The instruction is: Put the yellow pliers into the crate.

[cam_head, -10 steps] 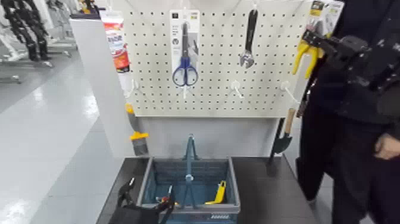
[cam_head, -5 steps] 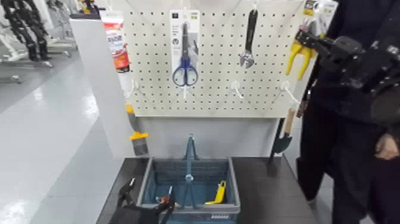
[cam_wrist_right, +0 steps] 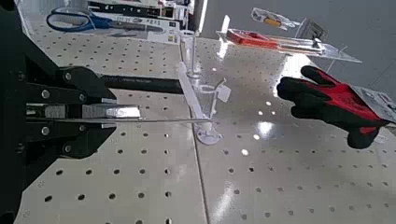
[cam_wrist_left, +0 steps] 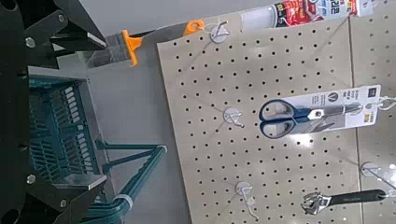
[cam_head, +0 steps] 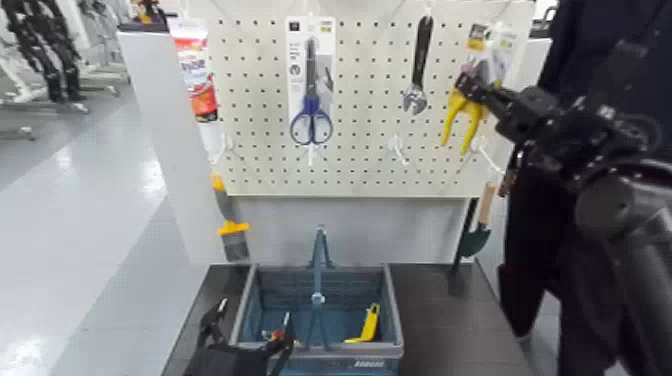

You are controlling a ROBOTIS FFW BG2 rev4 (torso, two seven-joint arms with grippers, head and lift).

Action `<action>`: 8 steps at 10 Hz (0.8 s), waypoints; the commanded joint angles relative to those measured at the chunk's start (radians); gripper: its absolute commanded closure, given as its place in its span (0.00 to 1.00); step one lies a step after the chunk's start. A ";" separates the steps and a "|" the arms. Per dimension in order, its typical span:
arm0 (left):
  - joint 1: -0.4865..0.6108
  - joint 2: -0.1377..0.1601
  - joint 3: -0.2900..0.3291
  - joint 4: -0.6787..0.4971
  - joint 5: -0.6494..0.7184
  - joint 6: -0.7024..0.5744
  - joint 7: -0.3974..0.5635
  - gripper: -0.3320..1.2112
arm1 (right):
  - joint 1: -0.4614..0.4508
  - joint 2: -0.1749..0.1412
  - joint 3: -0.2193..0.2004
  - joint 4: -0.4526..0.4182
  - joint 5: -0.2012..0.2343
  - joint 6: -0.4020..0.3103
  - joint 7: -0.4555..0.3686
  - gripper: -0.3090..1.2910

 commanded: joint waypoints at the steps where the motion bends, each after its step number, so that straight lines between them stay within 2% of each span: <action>1: 0.000 0.002 -0.001 0.000 0.000 0.002 0.000 0.40 | 0.049 0.045 0.020 -0.009 -0.020 -0.002 -0.004 0.88; 5: 0.000 0.005 -0.008 0.001 0.000 0.005 0.005 0.40 | 0.143 0.114 0.053 -0.066 -0.038 0.016 -0.027 0.88; 8: -0.002 0.015 -0.017 0.000 0.005 0.005 0.014 0.40 | 0.194 0.136 0.086 -0.056 -0.049 0.024 -0.029 0.88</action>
